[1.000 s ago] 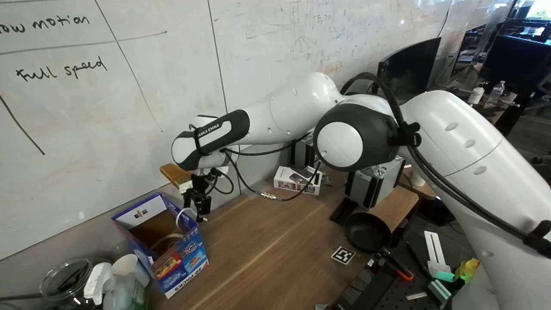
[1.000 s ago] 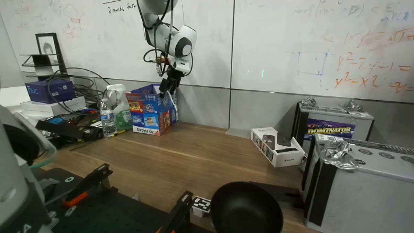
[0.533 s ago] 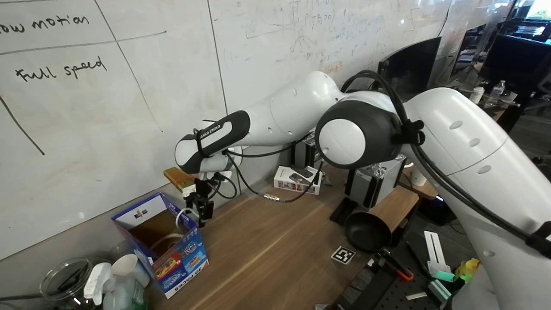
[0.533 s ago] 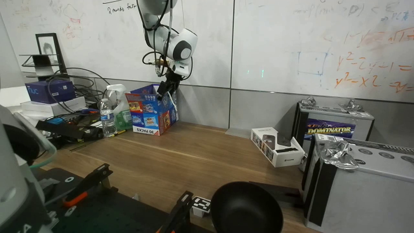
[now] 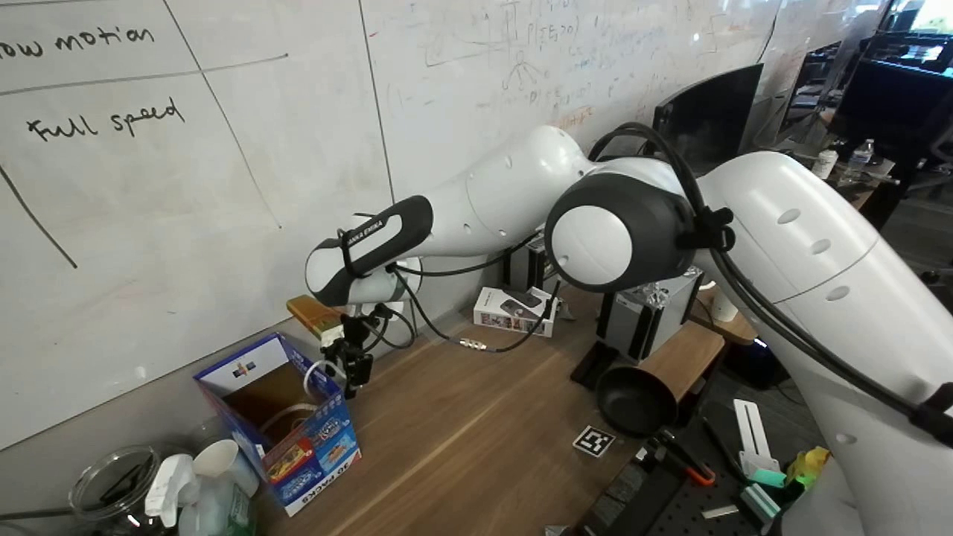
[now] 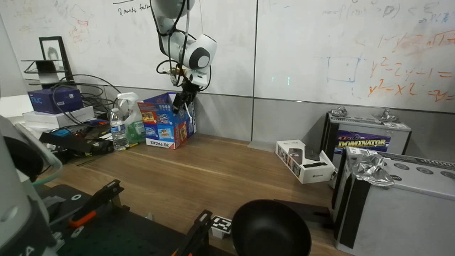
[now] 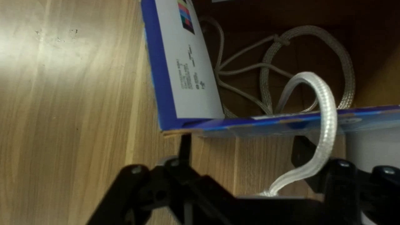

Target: Put the string in the blue box

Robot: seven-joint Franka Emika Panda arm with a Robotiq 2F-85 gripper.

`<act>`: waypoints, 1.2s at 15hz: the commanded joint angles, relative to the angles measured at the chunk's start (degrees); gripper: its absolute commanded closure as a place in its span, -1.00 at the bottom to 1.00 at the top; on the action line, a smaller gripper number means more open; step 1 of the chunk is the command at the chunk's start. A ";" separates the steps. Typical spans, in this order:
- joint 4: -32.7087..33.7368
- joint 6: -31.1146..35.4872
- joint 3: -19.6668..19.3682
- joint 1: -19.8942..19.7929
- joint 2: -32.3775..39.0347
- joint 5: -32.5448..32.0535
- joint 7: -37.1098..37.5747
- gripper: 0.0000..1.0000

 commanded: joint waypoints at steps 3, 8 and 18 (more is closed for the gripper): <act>-3.00 1.80 -1.64 1.31 -2.53 1.29 -2.80 0.28; -3.12 2.21 -2.41 2.44 -3.28 0.04 -5.50 0.99; -3.14 1.30 -4.57 9.51 -11.78 -6.71 -6.71 0.98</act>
